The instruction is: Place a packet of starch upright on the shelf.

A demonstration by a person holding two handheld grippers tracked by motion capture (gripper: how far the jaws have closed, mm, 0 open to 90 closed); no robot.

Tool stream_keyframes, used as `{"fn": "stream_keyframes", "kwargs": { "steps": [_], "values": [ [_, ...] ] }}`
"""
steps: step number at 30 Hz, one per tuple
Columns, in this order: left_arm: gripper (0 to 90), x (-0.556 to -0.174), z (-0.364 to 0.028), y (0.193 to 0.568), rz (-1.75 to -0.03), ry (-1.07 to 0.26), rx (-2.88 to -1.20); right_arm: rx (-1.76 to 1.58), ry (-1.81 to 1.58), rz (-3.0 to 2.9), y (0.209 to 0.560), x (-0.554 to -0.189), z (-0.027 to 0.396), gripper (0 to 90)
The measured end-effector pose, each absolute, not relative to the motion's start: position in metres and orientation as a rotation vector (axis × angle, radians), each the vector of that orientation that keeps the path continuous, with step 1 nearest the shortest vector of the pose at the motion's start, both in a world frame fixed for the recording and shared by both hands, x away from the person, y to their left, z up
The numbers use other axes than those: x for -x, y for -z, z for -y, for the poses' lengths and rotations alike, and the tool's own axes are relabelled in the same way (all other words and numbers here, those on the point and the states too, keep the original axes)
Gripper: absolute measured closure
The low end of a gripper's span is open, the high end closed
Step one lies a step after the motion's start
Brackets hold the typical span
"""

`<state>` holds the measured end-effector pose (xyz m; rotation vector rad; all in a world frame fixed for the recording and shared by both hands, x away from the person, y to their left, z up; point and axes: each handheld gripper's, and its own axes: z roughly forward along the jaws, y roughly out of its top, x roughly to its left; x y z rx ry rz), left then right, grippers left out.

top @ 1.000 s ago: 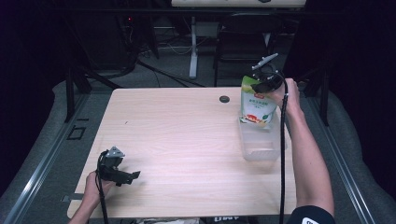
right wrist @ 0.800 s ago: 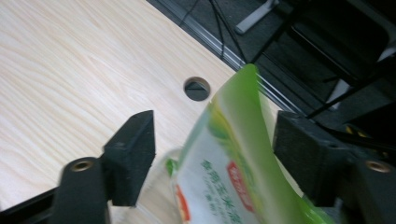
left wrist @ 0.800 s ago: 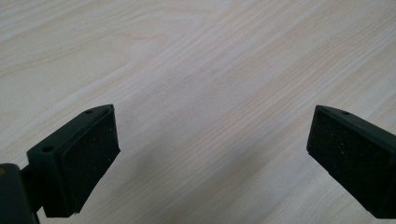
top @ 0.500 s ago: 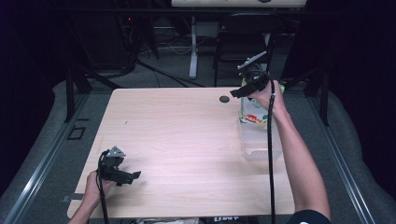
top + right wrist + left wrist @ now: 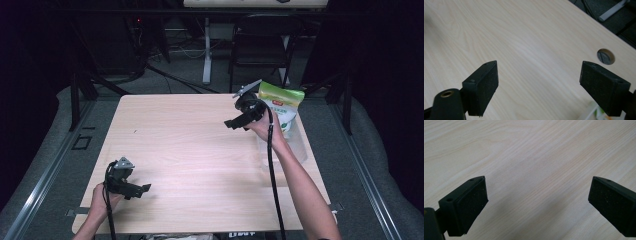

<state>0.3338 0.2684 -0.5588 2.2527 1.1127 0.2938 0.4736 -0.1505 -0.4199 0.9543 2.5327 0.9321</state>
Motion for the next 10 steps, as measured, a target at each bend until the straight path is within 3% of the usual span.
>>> {"fn": "stream_keyframes", "kwargs": {
  "steps": [10],
  "values": [
    [2.2, -0.335, -0.266, 0.560, -1.112, -0.291, -2.265, -0.933, -0.954, -2.604, 0.456, -0.432, 0.136, 11.8]
  ]
}}
